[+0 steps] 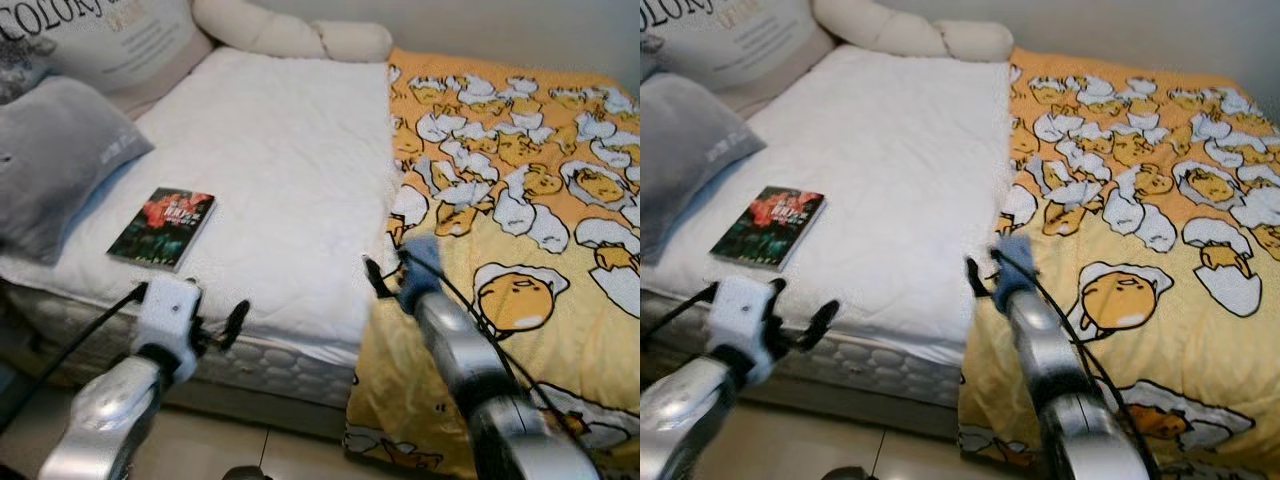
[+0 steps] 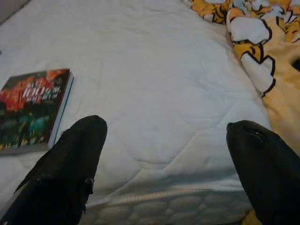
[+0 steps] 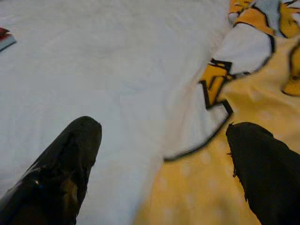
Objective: Clean up the room
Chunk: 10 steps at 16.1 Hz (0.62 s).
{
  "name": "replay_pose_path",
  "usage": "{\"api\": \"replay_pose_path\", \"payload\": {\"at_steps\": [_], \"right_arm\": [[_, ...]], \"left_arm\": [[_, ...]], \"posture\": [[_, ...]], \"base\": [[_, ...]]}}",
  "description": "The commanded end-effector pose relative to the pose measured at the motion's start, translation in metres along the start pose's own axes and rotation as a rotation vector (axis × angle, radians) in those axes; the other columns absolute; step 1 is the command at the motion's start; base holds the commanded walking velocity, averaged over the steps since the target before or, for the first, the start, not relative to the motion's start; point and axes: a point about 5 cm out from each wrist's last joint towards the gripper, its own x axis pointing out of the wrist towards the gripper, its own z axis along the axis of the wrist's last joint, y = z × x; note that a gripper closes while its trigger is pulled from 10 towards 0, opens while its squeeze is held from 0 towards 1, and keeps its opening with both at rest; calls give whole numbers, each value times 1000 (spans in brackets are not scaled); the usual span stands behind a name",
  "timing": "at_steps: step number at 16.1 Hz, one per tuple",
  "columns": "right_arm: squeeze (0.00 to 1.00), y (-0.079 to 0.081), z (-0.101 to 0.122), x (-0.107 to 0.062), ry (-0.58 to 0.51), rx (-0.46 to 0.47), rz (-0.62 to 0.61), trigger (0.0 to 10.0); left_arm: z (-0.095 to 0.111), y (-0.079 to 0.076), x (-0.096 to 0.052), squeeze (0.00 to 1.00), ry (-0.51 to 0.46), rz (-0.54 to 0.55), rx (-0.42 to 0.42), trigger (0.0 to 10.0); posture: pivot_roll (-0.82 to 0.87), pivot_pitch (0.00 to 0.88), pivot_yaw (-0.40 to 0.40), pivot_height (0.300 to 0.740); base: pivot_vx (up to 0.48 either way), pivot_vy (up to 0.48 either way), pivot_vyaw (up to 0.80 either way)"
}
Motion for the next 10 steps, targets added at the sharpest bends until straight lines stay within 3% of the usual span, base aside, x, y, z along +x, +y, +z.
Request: {"api": "replay_pose_path", "payload": {"at_steps": [1, 6, 10], "right_arm": [[0, -6, 10, -6, -42, -14, -5, 10000], [0, -11, 9, -40, -111, 41, -98, 10000], [0, -7, 6, -41, -76, 23, -109, 10000]], "left_arm": [[2, -1, 6, 4, -20, 8, 3, 10000], [-3, 5, 26, 16, -20, 65, -23, 10000], [-5, 4, 32, 16, -23, 66, -22, 10000]], "posture": [[123, 0, -54, 740], [46, 0, -3, 740], [60, 0, -10, 740]], "base": [[0, 0, 0], [49, 0, 0], [274, 0, 0]]}}
